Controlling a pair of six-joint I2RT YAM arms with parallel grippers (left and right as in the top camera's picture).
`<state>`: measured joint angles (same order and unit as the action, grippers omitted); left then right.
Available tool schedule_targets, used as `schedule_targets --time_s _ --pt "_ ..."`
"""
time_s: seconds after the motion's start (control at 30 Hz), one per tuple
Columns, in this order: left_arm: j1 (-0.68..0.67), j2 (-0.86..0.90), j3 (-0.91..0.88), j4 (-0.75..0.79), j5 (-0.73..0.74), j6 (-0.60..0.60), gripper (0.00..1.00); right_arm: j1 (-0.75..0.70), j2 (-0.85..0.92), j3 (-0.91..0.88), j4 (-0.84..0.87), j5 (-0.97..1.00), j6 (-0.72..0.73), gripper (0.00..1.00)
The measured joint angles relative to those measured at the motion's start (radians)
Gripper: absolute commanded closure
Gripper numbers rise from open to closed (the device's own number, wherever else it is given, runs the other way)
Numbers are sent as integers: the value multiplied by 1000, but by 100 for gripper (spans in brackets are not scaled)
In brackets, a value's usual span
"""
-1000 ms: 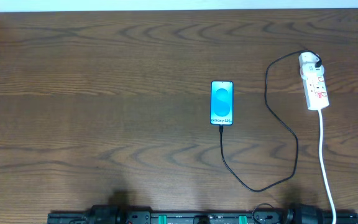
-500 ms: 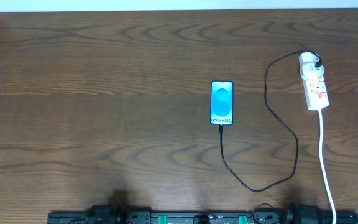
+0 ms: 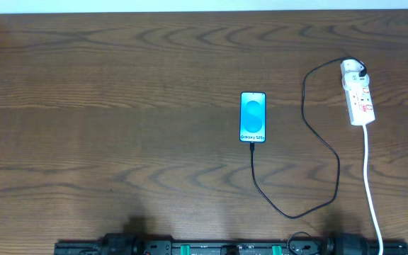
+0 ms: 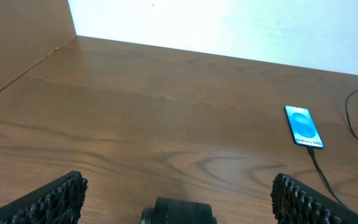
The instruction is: Plug charger to phone and switch on socket
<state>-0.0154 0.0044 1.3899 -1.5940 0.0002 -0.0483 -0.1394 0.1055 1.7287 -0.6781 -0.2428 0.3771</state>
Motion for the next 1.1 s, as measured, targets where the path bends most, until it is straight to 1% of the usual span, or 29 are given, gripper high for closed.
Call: schedule_targets --time_s 0.1,0.13,0.23,0.37,0.8,1.1 --pt "0 0 0 0 0 0 5 0 -50 -3 7 0 0 86" --pt "0 0 0 0 0 0 5 0 -66 -5 10 0 0 84" --pt "0 0 0 0 0 0 5 1 -99 9 12 0 -1 83" --pt "0 0 0 0 0 0 5 4 -101 12 9 0 -3 80" --pt "0 0 0 0 0 0 5 7 -101 2 10 0 0 76" --pt "0 0 0 0 0 0 5 7 -101 -115 68 0 62 68"
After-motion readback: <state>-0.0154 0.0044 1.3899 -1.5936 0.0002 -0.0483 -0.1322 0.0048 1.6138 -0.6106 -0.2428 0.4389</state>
